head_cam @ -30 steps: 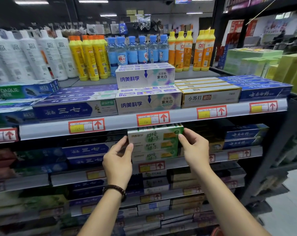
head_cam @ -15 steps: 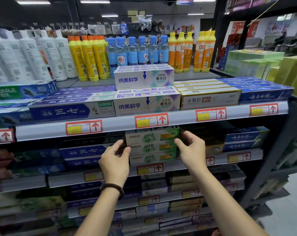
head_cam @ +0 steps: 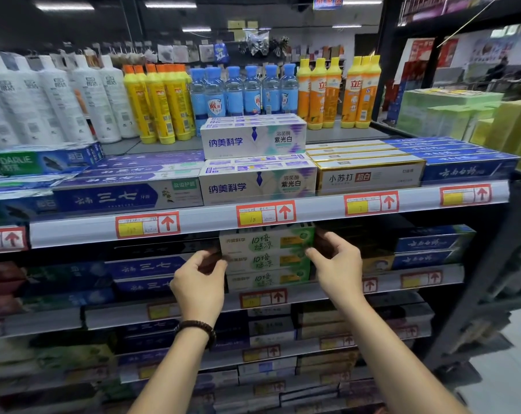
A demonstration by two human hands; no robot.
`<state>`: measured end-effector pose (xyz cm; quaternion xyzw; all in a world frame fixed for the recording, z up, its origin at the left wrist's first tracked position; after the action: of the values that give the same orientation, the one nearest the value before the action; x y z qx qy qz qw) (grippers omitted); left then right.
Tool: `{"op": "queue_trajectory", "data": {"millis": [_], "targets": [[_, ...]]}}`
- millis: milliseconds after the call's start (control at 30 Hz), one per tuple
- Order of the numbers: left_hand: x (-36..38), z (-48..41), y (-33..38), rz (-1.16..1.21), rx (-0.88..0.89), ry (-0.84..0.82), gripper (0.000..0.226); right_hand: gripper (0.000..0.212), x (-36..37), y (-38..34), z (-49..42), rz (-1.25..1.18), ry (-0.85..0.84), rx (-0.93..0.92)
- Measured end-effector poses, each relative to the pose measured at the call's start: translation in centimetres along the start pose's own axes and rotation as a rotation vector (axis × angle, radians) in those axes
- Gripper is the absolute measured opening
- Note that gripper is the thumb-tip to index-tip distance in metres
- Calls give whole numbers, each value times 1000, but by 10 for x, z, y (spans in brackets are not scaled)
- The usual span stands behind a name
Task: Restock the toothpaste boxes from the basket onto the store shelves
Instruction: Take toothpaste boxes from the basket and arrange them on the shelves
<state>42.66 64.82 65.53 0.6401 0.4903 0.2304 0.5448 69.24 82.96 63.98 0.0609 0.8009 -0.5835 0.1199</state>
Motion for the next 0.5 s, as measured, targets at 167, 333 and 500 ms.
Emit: {"op": "queue_trajectory", "data": {"millis": [167,333,500], "targets": [[2,-1,1,-20,3,7,14,30,-6,-6,1,39,10,-3],[4,-1,-2,-25,9,22,15,25,-7,-6,-3,51,14,-1],[3,-3,-5,-11,-7,32,17,30,-7,1,-4,87,3,21]]}}
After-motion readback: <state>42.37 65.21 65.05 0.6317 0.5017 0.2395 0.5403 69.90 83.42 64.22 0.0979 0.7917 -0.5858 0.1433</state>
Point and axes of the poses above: each hand's wrist, its own z-axis away from the middle knuckle, its own x-axis out of the palm, y = z × x, the point moved 9 cm from there along -z, towards the middle knuckle, and after that the axes turned 1 degree about x, right-handed, at the moved point
